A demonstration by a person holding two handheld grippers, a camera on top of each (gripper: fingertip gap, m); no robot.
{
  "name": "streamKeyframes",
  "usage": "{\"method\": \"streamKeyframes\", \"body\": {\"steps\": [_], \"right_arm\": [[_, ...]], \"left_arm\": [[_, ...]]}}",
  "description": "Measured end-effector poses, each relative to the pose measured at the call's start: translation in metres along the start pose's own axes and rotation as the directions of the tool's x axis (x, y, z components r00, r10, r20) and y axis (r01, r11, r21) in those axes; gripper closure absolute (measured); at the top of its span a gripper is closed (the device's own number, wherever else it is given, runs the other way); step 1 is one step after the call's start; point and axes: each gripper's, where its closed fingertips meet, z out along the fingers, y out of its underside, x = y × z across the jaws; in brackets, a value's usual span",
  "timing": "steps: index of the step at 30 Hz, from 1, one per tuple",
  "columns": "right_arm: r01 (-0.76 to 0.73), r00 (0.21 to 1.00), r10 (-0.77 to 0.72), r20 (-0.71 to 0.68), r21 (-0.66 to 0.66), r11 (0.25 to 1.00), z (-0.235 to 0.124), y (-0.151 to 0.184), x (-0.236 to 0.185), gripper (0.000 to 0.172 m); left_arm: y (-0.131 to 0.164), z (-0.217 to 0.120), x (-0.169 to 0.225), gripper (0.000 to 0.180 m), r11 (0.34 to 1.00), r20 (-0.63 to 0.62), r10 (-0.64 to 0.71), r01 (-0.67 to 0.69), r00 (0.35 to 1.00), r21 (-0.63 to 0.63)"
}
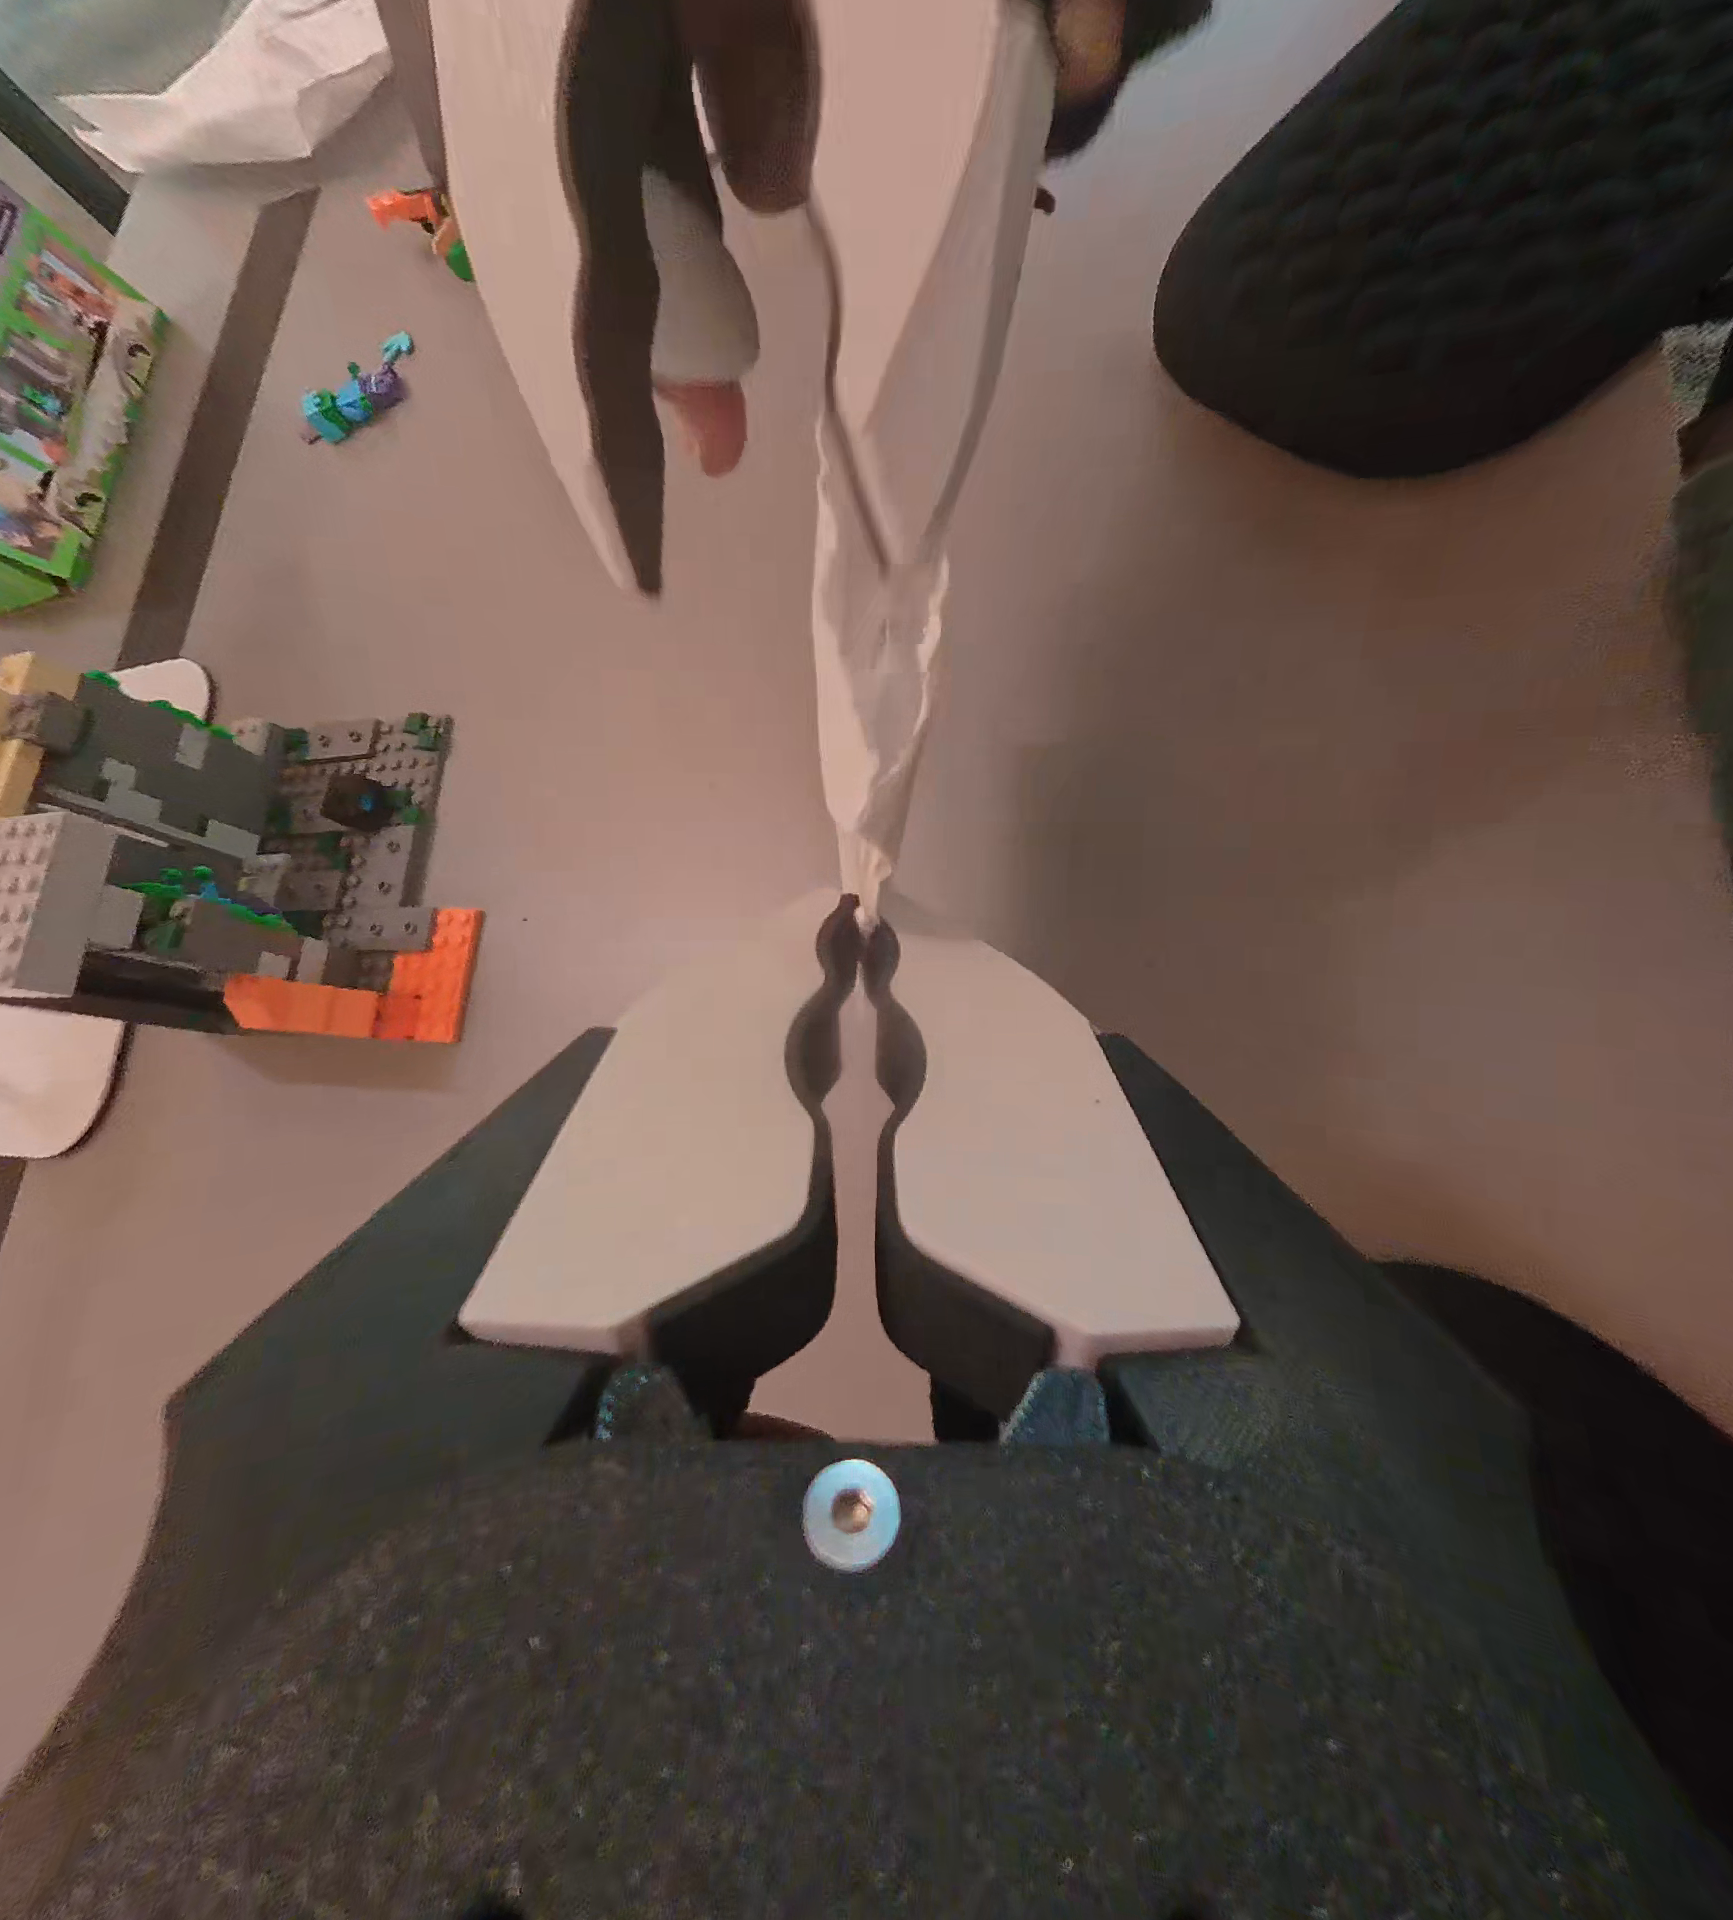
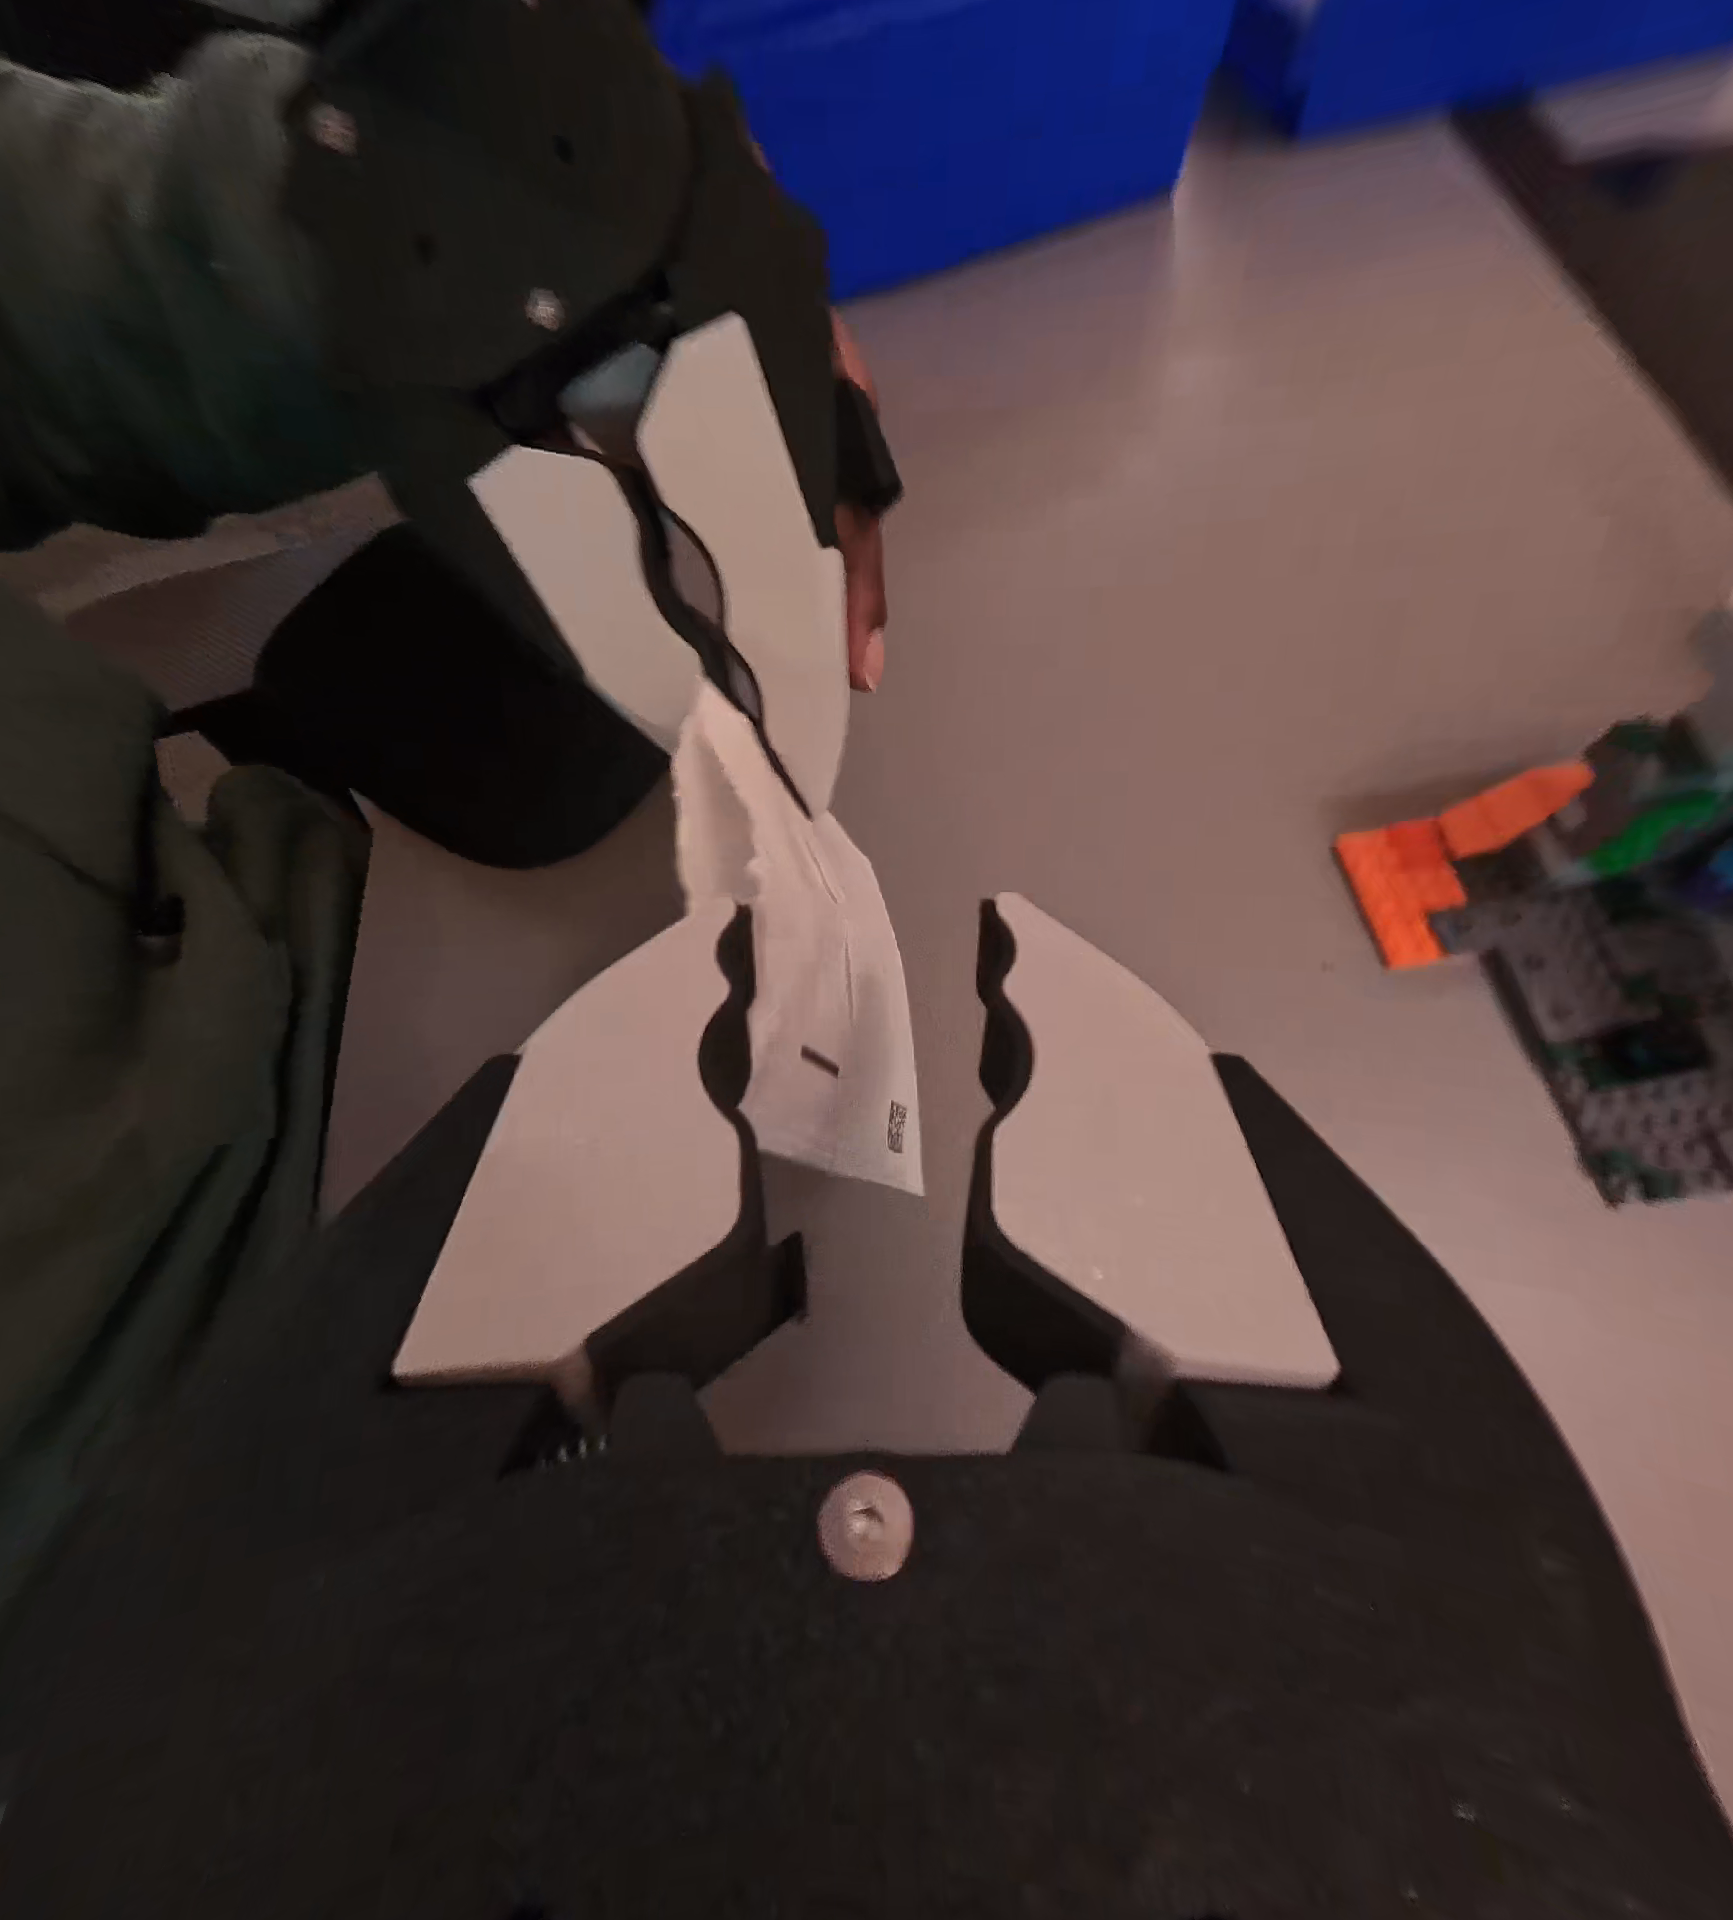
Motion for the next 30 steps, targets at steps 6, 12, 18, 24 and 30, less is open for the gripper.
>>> {"method": "streamKeyframes", "body": {"steps": [6, 12, 18, 24, 30], "right_arm": [[0.125, 0.99, -0.135, 0.051, 0.16, 0.979, -0.03, 0.004, -0.013, 0.123], [0.272, 0.958, -0.268, -0.1, 0.033, 0.962, -0.008, 0.046, -0.01, 0.145], [0.328, 0.936, -0.32, -0.145, 0.03, 0.944, 0.013, 0.042, -0.013, 0.167], [0.319, 0.94, -0.31, -0.14, 0.041, 0.947, 0.017, 0.039, -0.012, 0.172], [0.332, 0.936, -0.322, -0.142, 0.051, 0.942, 0.027, 0.034, -0.013, 0.172]], "left_arm": [[0.015, -0.003, -0.001, 0.18, 1.0, 0.026, 0.014, -0.014, 1.0, 0.003], [0.021, -0.005, -0.002, 0.18, 0.997, 0.036, -0.055, 0.053, 0.998, 0.058], [0.018, -0.001, 0.002, 0.18, 0.996, 0.027, -0.062, 0.06, 0.998, 0.071], [0.018, 0.0, 0.001, 0.18, 0.995, 0.031, -0.066, 0.063, 0.997, 0.079], [0.011, 0.005, 0.002, 0.18, 0.992, 0.021, -0.069, 0.066, 0.997, 0.105]]}}
